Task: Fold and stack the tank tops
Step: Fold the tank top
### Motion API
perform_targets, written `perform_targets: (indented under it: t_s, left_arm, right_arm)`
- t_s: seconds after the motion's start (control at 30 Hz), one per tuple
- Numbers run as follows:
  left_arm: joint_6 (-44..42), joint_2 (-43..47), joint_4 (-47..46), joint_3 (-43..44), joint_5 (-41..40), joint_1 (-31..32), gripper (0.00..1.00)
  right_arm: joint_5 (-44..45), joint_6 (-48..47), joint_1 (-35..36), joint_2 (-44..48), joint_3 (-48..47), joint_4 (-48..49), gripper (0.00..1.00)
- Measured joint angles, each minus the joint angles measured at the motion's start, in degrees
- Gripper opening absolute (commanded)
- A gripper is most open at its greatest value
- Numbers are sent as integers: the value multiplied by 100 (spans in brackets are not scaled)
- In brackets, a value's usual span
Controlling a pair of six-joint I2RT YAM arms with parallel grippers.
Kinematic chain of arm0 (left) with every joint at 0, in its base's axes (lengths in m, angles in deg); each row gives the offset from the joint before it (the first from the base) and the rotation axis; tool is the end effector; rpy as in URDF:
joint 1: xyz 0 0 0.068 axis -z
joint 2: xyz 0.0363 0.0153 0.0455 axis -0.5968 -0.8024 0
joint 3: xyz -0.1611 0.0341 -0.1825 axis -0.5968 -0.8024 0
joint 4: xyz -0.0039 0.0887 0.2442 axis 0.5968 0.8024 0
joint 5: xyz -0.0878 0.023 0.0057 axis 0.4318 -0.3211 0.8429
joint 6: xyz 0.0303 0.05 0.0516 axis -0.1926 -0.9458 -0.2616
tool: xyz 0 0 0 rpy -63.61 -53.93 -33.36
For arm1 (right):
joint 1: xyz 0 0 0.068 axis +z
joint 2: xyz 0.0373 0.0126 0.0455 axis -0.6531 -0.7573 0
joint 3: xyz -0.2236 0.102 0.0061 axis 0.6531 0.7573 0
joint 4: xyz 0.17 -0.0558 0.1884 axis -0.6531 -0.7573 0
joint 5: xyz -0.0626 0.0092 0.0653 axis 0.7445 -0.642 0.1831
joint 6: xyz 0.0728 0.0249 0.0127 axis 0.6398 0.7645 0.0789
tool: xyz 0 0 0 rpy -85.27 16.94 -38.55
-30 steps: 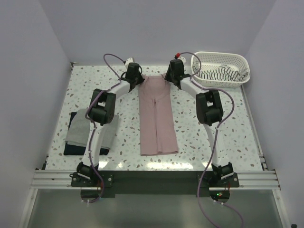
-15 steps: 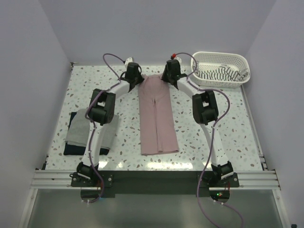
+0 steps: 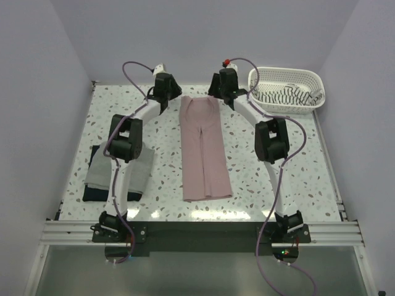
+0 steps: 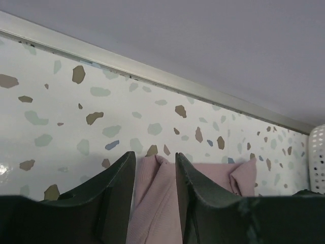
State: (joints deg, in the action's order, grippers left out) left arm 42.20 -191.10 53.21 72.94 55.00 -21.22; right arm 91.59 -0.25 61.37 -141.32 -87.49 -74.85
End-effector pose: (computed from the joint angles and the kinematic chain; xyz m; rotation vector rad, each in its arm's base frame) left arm 0.5532 -0.1454 0.1410 -0.4657 1.9667 -0.5000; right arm 0.5466 0.1977 0.1680 0.1897 2.0749 0.4039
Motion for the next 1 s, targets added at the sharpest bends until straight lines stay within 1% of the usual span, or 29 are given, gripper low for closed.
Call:
perform_targets:
  t_s: [0.1,0.17,0.23,0.3,0.37,0.43,0.5,0.57,0.63,0.7,0.77,0.87,1.0]
  left_arm:
    - [66,638,44,-450,13,-20,42]
    - [195,1423,149,-1167,-20,28,42]
    - [361,2282,282,-2013,-184,153,42]
    - [603,3412,479,-3165,-404,442,43]
    - [861,4507,798,-4253,-557,894,44]
    - [1064,5313,1005,-5099,-636,1421,45]
    - [1235,5965,1397,-5871,-658,2039,47]
    - [1397,6413,1696,-6520,-629,2487,48]
    - [1598,6881,2033,-7215,-581,2778,49]
    - [1768,7357,2356,-7812,-501,2911,50]
    - [1873,7650,2583,-8107,-435,2990,52]
    - [1976,7715,2575,-8240,-280,3082,52]
    - [2109,7613,2214,-8566,76,3132,52]
  right_arm:
    - [2,9,0,605,284,-138,49]
    - [-4,61,-2,1237,804,-208,49]
    - [-81,164,4,2192,1840,-240,48]
    - [-118,275,42,3322,3097,-275,48]
    - [-114,380,127,4422,4304,-407,48]
    - [-98,481,343,5495,5434,-509,48]
    - [-76,570,629,6304,6258,-767,48]
    - [-116,706,966,7040,7062,-918,48]
    - [-173,857,1154,7698,7816,-1152,48]
    - [-181,984,1169,8170,8356,-1480,48]
    - [-190,1093,1163,8590,8800,-1738,48]
    - [-313,1222,1193,8832,9154,-1843,49]
    - [-584,1447,1335,8811,9608,-1655,49]
